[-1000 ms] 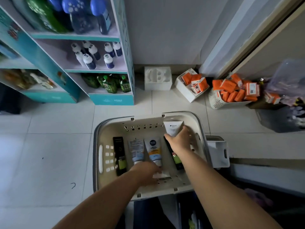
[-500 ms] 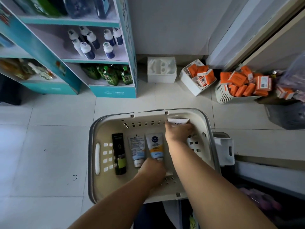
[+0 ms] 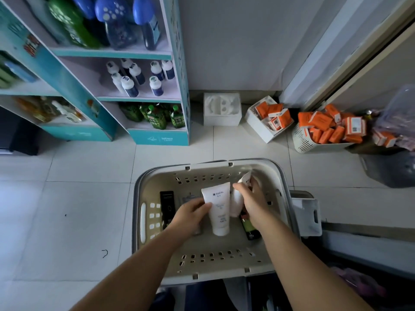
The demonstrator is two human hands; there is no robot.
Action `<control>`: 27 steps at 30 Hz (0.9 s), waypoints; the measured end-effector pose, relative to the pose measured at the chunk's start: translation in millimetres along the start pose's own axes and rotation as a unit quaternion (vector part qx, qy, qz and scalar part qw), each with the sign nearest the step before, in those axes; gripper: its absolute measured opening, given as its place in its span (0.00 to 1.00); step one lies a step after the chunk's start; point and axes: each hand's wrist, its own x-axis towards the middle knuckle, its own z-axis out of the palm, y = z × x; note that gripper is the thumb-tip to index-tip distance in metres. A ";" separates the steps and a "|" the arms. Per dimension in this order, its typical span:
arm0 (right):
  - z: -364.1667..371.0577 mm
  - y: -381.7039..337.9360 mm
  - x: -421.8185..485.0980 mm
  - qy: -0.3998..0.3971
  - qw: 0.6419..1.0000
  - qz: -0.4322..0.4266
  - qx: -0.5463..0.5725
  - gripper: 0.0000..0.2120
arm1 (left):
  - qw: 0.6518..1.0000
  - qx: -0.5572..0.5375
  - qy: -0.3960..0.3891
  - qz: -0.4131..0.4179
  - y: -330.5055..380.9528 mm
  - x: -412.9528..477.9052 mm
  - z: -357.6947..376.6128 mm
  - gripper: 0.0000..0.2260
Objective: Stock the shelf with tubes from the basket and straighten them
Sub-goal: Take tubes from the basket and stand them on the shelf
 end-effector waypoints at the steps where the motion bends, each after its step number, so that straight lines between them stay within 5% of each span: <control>1: -1.6 -1.9 -2.5 -0.014 0.999 0.014 0.040 0.19 | 0.999 -0.054 0.003 0.000 6.1 -2.3 -1.7 0.07; 6: -4.4 -15.1 -28.7 -0.088 0.962 0.072 0.249 0.19 | 0.984 -0.170 0.026 0.033 38.5 -20.9 -15.5 0.11; 15: 19.4 -35.4 -104.9 -0.149 0.949 0.003 0.279 0.23 | 0.978 -0.206 0.023 0.039 50.4 -70.8 -36.5 0.13; 27: 47.6 -24.0 -231.4 -0.154 0.897 -0.089 0.404 0.26 | 0.957 -0.246 -0.119 0.098 44.7 -158.9 -72.3 0.14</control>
